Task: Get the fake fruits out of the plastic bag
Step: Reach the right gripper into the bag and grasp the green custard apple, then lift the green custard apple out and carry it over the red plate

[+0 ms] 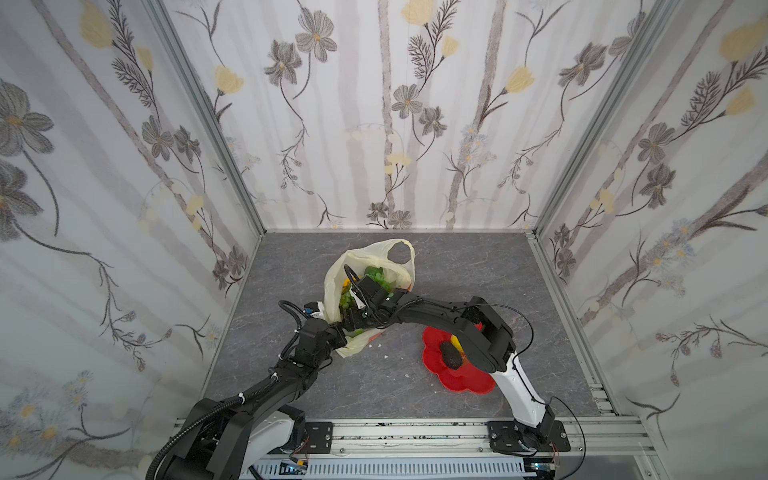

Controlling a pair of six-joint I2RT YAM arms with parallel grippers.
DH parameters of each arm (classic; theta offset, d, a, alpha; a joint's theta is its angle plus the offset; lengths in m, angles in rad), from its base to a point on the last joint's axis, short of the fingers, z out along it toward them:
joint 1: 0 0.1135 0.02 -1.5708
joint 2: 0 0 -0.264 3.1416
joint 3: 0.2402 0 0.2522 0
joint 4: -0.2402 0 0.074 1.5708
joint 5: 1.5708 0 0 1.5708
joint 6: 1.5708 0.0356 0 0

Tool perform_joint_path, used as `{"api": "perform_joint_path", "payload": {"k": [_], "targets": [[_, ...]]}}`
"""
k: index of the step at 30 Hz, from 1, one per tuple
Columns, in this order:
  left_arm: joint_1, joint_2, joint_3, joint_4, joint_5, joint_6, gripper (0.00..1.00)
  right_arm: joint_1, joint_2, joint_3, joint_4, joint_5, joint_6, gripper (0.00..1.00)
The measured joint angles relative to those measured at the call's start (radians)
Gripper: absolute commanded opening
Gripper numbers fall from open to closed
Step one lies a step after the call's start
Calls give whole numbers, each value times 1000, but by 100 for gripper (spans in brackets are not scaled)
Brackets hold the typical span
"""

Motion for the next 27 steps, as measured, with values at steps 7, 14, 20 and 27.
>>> {"api": "perform_joint_path", "payload": {"k": [7, 14, 20, 27], "targets": [[0, -1, 0, 0, 0, 0, 0, 0, -16, 0, -36, 3, -3, 59], [0, -1, 0, 0, 0, 0, 0, -3, -132, -15, -104, 63, -48, 58], [0, -6, 0, 1, 0, 0, 0, -37, -323, -136, -160, 118, -98, 58], [0, -14, 0, 1, 3, 1, 0, -88, -575, -356, -296, 234, -144, 58]]}}
